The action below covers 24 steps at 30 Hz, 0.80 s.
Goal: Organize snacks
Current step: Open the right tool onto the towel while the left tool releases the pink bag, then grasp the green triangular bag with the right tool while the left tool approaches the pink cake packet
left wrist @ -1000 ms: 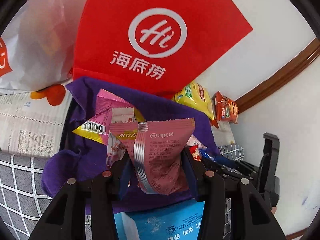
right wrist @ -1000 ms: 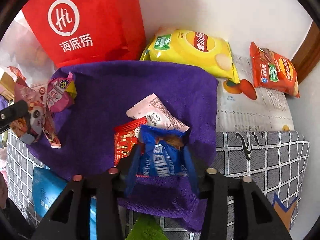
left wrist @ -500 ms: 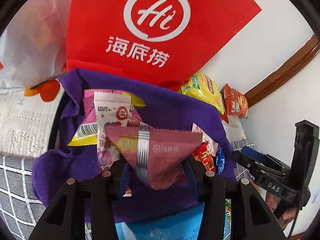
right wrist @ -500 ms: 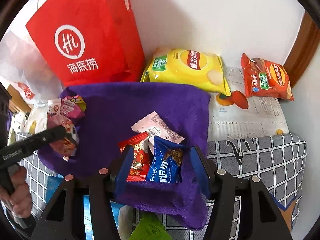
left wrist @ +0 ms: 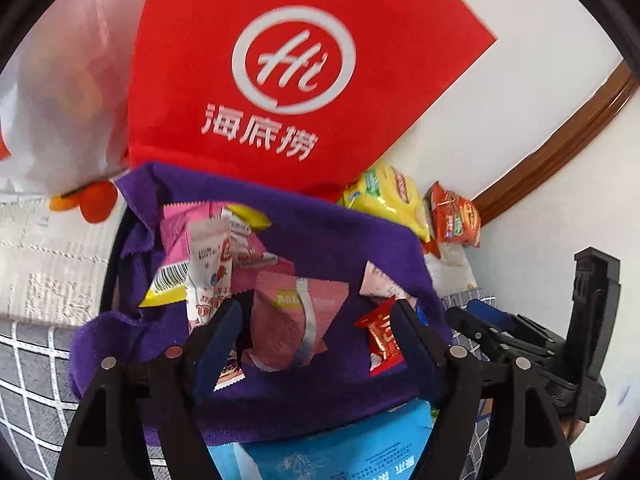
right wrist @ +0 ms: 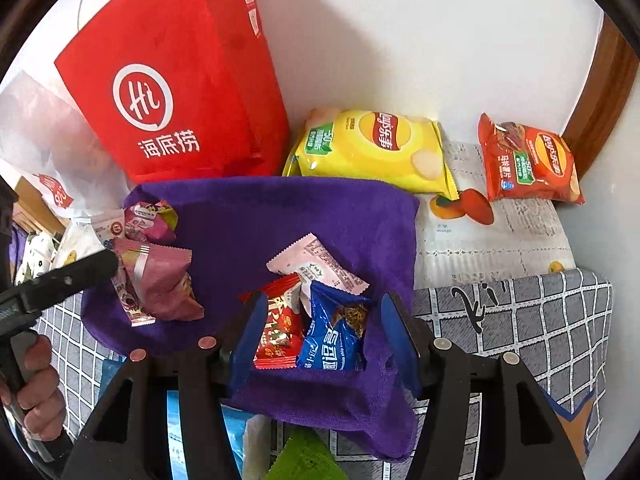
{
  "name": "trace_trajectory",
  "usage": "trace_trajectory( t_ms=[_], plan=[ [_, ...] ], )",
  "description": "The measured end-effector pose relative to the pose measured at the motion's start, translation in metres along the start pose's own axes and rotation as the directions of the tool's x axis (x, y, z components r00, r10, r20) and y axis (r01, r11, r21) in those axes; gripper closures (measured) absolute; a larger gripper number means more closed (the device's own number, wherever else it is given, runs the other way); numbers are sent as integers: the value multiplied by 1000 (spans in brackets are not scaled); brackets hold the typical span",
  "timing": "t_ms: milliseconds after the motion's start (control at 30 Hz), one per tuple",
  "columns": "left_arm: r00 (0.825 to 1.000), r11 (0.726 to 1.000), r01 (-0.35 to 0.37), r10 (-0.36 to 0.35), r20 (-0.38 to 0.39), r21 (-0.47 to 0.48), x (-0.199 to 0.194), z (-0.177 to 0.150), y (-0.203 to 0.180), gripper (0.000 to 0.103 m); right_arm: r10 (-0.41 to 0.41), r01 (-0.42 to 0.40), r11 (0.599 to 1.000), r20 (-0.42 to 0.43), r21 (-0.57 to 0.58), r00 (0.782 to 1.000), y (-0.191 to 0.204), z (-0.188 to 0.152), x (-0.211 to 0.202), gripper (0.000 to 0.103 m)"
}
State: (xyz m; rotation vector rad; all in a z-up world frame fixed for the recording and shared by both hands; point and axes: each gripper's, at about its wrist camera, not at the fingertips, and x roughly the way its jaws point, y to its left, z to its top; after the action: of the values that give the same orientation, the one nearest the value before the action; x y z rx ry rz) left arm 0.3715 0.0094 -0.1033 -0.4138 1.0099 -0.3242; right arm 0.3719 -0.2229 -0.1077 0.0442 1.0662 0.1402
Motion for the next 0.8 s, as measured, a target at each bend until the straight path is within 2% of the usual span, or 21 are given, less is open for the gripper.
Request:
trace_trajectory(
  t_ms=[133, 267, 333, 433, 633, 800],
  plan=[
    [1000, 1000, 20, -20, 8, 3, -7, 1, -3, 28, -21, 21, 1000, 34, -4, 999, 2, -1, -10, 44],
    [1000, 1000, 12, -12, 12, 15, -10, 0, -6, 28, -110, 110, 994, 106, 7, 988, -2, -8, -27, 44],
    [1000, 1000, 1, -1, 12, 22, -14, -2, -7, 28, -122, 119, 993, 146, 27, 982, -7, -15, -36, 44],
    [1000, 999, -18, 18, 21, 35, -19, -3, -12, 28, -125, 121, 992, 146, 37, 981, -14, -26, -44, 44],
    [999, 999, -14, 12, 41, 52, -40, -4, -23, 28, -35, 32, 999, 129, 23, 991, -20, -71, -62, 45],
    [998, 997, -6, 1, 58, 82, -59, -7, -37, 28, -1, 4, 1000, 107, -20, 994, -11, -109, -66, 45]
  ],
)
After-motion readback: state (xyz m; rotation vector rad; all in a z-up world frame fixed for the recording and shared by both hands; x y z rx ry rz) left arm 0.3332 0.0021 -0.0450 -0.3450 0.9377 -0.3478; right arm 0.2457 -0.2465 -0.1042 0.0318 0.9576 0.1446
